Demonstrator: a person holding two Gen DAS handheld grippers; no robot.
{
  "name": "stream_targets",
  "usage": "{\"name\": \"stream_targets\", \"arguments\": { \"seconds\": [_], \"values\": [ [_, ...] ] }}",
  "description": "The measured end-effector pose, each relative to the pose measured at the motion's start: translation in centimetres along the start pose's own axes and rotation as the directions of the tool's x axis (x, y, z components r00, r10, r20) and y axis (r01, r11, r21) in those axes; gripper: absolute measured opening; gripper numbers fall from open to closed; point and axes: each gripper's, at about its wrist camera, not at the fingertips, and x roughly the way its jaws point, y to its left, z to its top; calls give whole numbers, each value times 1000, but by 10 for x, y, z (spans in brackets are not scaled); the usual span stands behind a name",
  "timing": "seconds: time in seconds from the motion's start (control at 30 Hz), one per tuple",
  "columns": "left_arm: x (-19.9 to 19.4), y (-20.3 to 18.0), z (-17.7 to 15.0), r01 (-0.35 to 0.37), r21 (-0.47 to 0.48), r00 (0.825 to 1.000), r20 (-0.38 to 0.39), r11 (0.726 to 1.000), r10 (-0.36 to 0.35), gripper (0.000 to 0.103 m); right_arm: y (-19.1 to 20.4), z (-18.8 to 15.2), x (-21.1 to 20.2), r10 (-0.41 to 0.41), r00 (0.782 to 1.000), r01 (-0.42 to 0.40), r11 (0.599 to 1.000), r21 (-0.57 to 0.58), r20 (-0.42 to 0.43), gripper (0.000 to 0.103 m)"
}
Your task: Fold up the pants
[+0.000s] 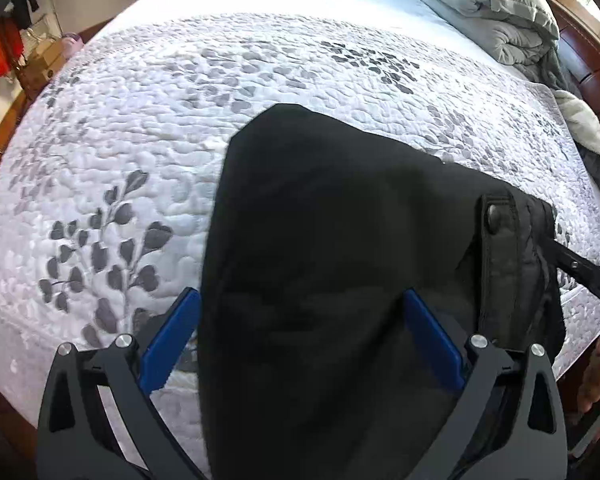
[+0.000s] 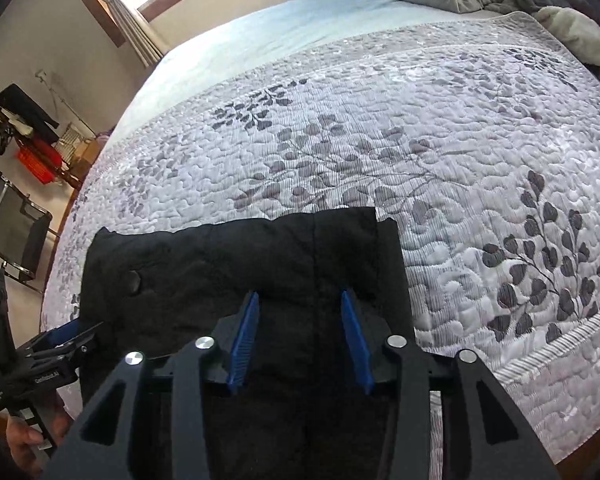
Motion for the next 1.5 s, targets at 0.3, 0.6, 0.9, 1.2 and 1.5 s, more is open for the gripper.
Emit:
{"name": "stream_targets", "arguments": {
  "seconds": [0.3,0.6,0.9,1.2,1.5],
  "values": [
    [-45,17,-25,-14,-25,998,61,1000,15,100,2,-28,-34,-1,1000,1,1000,-26,30,63],
    [-96,17,-52,7,-4,988,151,1000,-6,100,-9,-48,-45,-27,999,27,1000,-13,21,75],
    [-91,17,-67,-23,32,988,152,999,18,100,-17,-57,-32,-67,998,67,998,-3,-21,89],
    [-31,37,-62,18,8,1000,-11,1000,-18,100,-37,-57,-5,-68,994,73,996,53,-87,91],
    [21,99,-49,409,-207,874,-189,889,-447,100,-49,-56,8,25,993,-16,996,85,-115,95]
  ]
}}
